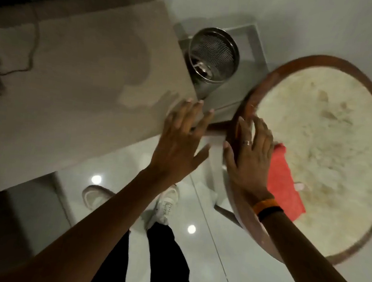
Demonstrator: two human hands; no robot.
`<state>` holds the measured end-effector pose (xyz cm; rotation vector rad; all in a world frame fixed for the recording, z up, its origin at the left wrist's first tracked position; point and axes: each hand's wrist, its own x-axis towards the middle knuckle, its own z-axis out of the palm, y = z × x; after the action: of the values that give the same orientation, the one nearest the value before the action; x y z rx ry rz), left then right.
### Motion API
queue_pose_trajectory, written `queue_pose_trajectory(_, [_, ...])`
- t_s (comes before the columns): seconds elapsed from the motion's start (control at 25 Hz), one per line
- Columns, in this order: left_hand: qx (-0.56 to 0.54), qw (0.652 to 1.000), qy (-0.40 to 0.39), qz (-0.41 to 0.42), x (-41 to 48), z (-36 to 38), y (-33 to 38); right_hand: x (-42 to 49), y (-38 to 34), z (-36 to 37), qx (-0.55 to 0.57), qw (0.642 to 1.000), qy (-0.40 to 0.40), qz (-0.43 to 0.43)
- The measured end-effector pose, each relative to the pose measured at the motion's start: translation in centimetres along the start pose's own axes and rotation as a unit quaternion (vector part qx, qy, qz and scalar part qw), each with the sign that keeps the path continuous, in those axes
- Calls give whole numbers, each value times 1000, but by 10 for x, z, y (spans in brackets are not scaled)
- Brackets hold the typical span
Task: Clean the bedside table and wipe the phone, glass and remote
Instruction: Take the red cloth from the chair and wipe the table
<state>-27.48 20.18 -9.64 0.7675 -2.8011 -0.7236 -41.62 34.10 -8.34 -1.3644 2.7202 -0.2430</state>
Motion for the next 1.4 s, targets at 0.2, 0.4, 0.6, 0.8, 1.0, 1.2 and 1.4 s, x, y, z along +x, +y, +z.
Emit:
queue_pose_trajectory(0.2, [-90, 983, 27, 156, 24, 49, 86, -68, 86, -27, -9, 999, -10, 39])
queue_pose_trajectory(0.4, [-164, 975, 60, 139, 34, 87, 123, -104, 111, -16, -5, 997, -23, 69])
queue_pose_trajectory(0.6, [-252, 964, 26, 82, 30, 77, 122, -85, 85, -11, 64, 993, -7, 95])
queue_pose_trajectory(0.8, [-324, 931, 25, -165, -22, 18, 29, -35, -5, 6, 142, 986, -90, 18])
queue_pose_trajectory(1.0, [-277, 881, 144, -355, -116, -46, -98, 3, -160, 75, 136, 942, -58, -301])
queue_pose_trajectory(1.2, [-193, 825, 239, -474, -231, -102, -213, -1, -344, 125, 154, 876, -150, -432])
queue_pose_trajectory(1.4, [-103, 761, 232, -597, -336, -108, -283, -25, -456, 167, 50, 802, -221, -553])
